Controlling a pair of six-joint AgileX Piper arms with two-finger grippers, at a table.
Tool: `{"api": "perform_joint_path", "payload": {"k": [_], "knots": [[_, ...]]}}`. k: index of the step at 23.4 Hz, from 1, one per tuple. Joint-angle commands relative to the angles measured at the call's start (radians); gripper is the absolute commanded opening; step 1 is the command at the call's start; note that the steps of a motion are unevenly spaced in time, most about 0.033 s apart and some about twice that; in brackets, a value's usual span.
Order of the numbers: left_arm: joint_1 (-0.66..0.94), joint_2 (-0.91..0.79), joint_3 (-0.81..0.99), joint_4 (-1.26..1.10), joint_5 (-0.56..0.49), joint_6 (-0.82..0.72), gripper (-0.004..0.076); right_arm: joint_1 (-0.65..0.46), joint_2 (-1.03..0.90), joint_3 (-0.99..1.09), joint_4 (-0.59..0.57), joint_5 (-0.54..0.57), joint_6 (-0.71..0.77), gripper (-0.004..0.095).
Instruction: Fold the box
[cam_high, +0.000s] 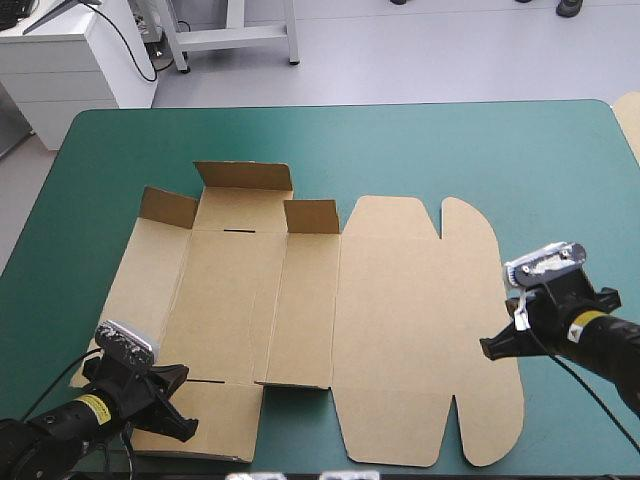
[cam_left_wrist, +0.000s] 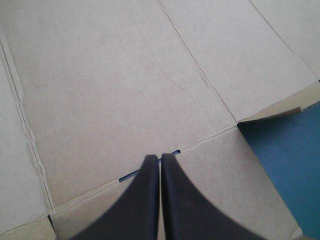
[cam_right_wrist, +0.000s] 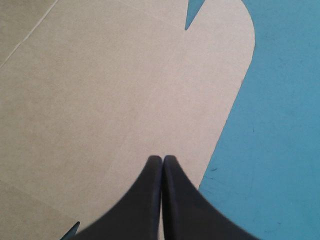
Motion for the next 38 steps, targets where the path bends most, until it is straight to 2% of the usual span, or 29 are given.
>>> {"api": "perform_joint_path", "payload": {"k": [1,5,9,12,14,16,18,21,26,30,35,38], "knots": [[0.0,0.005,-0.029,-0.013,-0.055,0.001,-0.0008,-0.008,-0.098,0.009,-0.012,-0.06,0.031,-0.002],[0.0,0.005,-0.029,-0.013,-0.056,0.001,-0.0008,-0.008,-0.201,0.054,-0.048,-0.071,0.048,-0.0019],[0.0,0.005,-0.029,-0.015,-0.072,0.001,-0.0008,-0.008,-0.234,0.098,-0.071,-0.068,0.134,-0.0019],[0.0,0.005,-0.034,-0.022,-0.074,-0.005,-0.0008,-0.008,-0.234,0.141,-0.071,-0.066,0.133,-0.0019],[0.0,0.005,-0.06,-0.022,-0.069,-0.053,-0.0008,-0.008,-0.234,0.144,-0.08,-0.071,0.126,-0.0021],[0.0,0.008,-0.123,-0.019,-0.069,-0.169,-0.0008,-0.008,-0.234,0.144,-0.1,-0.073,0.126,-0.0021],[0.0,0.035,-0.221,-0.014,-0.071,-0.197,-0.0008,-0.008,-0.234,0.144,-0.104,-0.085,0.126,-0.002],[0.0,0.122,-0.353,0.012,-0.065,-0.197,-0.0008,-0.008,-0.234,0.144,-0.104,-0.123,0.126,-0.002],[0.0,0.367,-0.556,0.043,0.031,-0.147,-0.0006,-0.008,-0.234,0.144,-0.104,-0.136,0.126,-0.002],[0.0,0.539,-0.645,0.027,0.034,-0.091,0.0016,-0.008,-0.234,0.145,-0.104,-0.136,0.126,-0.0021],[0.011,0.665,-0.694,0.019,0.034,-0.041,0.0016,-0.008,-0.234,0.156,-0.104,-0.136,0.126,-0.0021],[0.065,0.704,-0.703,-0.072,0.038,0.031,0.0016,-0.008,-0.234,0.158,-0.104,-0.124,0.126,-0.0021]]}}
